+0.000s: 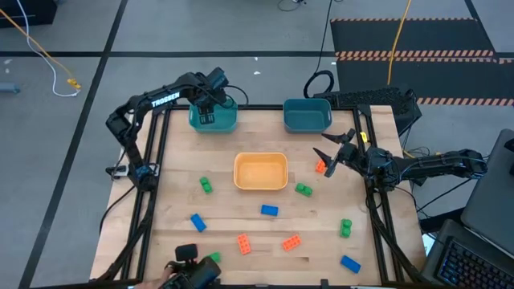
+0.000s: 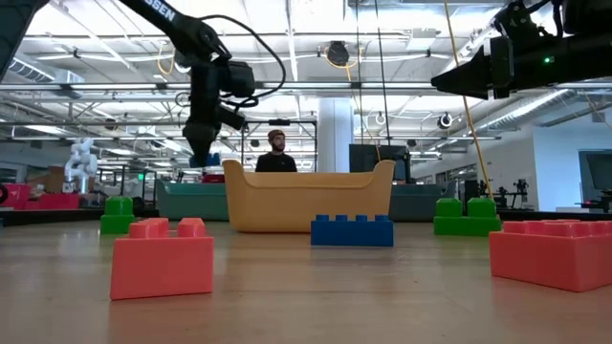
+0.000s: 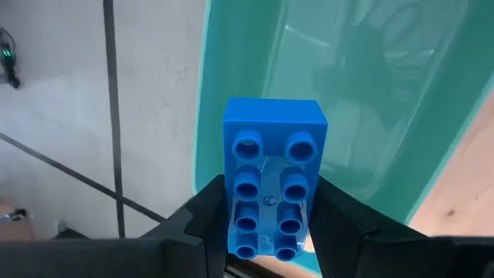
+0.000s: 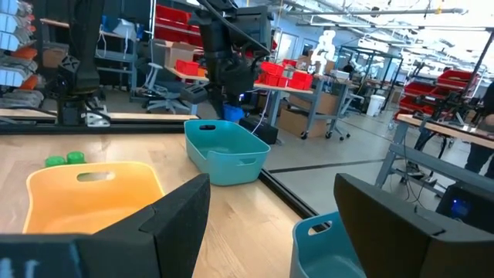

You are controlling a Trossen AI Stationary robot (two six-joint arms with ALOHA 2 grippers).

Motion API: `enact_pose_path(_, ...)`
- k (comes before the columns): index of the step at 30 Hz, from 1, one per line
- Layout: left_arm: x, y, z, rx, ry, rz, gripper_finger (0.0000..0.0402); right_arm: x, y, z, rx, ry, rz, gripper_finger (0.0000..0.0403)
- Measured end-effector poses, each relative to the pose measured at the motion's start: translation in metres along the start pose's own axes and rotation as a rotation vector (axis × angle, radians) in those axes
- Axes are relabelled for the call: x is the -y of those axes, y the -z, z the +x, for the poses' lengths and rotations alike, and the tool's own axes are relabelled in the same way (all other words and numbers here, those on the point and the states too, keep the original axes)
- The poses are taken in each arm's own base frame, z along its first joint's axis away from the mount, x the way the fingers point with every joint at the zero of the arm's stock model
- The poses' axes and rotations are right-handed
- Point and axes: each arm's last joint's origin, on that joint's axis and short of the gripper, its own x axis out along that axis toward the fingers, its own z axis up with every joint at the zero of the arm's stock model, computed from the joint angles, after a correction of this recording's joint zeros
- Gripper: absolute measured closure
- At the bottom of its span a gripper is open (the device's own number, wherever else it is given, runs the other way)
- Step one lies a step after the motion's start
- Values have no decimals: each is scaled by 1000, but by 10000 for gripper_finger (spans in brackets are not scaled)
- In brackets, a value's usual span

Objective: Sort & place blocks by color
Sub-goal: Put the blue game piece into the green bin

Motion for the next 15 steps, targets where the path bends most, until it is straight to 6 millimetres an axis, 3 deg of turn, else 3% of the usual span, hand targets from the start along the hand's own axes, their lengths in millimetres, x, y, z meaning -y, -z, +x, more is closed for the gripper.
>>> enact_pose_path(15,10,-8,-4,19,1,33,265,0,0,0,0,0,1,133)
